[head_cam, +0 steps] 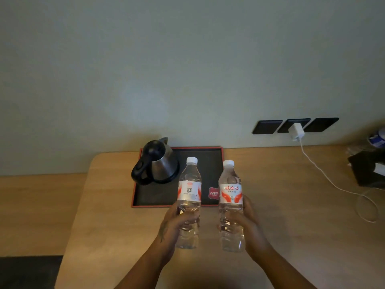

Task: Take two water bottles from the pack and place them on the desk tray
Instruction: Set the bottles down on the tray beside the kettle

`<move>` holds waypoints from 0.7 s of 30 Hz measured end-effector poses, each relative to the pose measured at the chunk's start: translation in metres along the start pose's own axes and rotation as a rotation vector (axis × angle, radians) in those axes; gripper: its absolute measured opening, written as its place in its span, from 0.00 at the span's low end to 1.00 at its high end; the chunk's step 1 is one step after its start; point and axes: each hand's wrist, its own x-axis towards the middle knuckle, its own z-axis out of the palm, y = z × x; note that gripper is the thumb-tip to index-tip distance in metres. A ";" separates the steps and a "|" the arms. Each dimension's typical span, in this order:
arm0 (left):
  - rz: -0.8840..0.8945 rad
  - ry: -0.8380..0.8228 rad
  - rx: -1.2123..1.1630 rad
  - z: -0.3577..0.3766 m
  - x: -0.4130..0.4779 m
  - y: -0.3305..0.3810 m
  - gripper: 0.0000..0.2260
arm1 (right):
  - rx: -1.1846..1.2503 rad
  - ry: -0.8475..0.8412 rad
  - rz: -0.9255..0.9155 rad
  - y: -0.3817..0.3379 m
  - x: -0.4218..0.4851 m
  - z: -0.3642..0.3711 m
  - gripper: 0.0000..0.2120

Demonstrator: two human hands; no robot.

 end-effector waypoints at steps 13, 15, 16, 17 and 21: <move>0.365 -0.109 0.429 0.027 0.159 0.070 0.24 | -0.309 -0.163 -0.171 -0.078 0.171 -0.015 0.35; 0.414 -0.126 0.410 0.030 0.191 0.075 0.26 | -0.334 -0.179 -0.203 -0.084 0.202 -0.013 0.38; 0.428 -0.120 0.407 0.032 0.205 0.077 0.27 | -0.346 -0.185 -0.213 -0.084 0.216 -0.012 0.39; 0.438 -0.118 0.408 0.034 0.217 0.077 0.28 | -0.357 -0.187 -0.220 -0.084 0.227 -0.012 0.39; 0.472 -0.177 0.310 0.038 0.251 0.071 0.30 | -0.404 -0.188 -0.248 -0.077 0.255 -0.013 0.39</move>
